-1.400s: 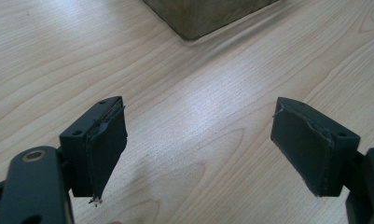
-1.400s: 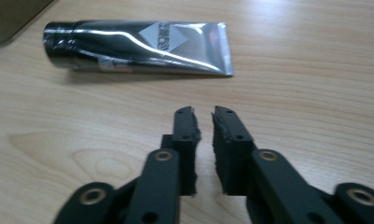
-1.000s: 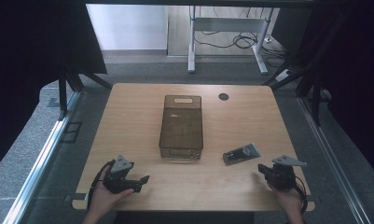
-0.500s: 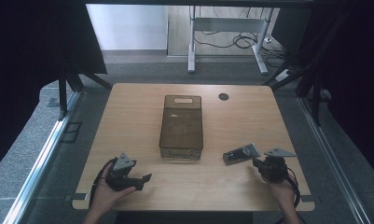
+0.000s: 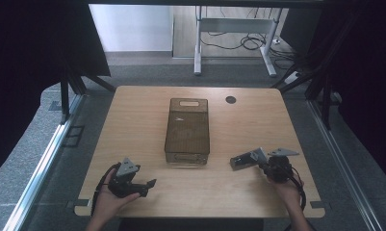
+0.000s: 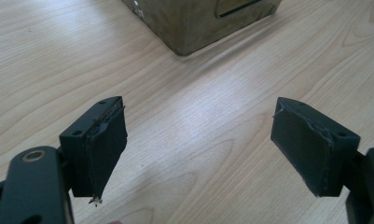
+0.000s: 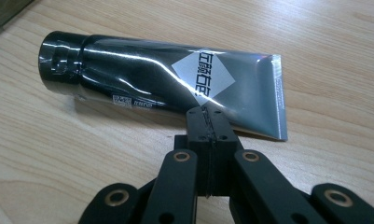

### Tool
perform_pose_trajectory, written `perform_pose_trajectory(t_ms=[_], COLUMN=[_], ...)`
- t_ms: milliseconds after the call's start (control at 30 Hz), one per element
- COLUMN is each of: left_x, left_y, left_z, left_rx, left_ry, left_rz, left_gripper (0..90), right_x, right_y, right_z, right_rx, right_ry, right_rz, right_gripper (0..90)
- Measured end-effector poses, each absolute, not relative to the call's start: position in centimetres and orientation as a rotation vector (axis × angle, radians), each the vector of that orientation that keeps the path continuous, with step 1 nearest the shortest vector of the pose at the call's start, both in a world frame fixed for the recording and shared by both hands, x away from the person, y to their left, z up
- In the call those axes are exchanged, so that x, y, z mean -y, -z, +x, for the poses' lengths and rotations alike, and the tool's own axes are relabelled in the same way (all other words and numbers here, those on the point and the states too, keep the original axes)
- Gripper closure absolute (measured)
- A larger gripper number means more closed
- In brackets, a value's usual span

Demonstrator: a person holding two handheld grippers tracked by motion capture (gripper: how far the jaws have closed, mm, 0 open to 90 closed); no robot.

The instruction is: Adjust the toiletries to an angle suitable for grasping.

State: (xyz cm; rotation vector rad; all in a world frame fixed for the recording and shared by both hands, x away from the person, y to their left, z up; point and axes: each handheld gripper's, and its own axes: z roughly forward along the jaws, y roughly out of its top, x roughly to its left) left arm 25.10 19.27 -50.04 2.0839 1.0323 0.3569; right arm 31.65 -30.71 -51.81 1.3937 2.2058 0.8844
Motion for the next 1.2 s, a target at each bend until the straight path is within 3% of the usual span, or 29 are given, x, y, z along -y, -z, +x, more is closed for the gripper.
perform_pose_trajectory(t_ms=[767, 1200], left_x=[-19.8, -19.9], left_y=[49.7, 49.9], left_z=[24.9, 25.1], left_rx=[-1.042, -1.048], left_ry=[-0.37, -0.368], left_rz=[2.062, 2.065], left_gripper=[18.6, 18.6], right_x=[30.4, 30.1], right_y=[52.1, 52.4], right_z=[33.4, 36.9], right_rx=[-2.197, -2.188], right_ry=[-0.82, -0.788], right_rz=[1.438, 1.467], right_gripper=[89.6, 89.5])
